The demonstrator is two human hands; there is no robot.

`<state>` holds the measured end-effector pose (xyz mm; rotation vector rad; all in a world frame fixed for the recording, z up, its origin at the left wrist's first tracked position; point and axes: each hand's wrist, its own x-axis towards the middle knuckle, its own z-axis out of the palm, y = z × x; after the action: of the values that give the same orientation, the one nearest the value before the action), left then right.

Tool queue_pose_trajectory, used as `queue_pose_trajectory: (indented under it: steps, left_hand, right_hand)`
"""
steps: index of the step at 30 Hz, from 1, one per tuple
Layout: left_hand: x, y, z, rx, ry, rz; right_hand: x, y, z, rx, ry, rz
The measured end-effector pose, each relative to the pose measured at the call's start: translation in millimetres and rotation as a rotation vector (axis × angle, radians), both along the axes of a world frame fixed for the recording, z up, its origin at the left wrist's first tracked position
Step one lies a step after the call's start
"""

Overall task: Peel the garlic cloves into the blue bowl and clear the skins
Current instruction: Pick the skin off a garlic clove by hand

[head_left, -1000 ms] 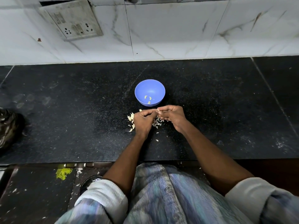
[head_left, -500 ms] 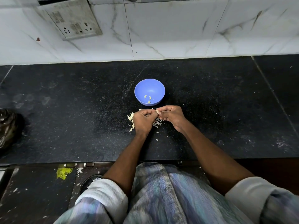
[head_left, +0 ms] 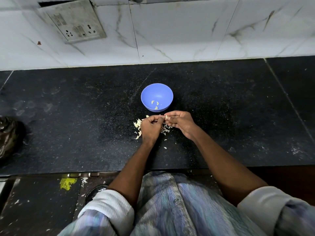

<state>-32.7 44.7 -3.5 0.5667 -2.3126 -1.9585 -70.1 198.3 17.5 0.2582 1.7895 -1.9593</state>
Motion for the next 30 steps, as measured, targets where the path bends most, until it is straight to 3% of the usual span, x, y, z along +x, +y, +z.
queue_pose_trajectory:
  steps: [6,14,25,30]
  left_hand:
    - [-1,2,2,-0.014,0.023,0.02]
    - [-1,8,4,0.139,-0.027,0.095]
    - [1,6,0,0.047,0.011,0.067]
    - [2,6,3,0.014,0.009,0.066]
  right_hand:
    - [1,0,0,0.118,0.086,0.005]
    - [1,-7,-1,0.152,0.13,-0.04]
    - [2,-10,-5,0.083,0.078,-0.066]
    - [1,-9,-7,0.144,0.126,-0.07]
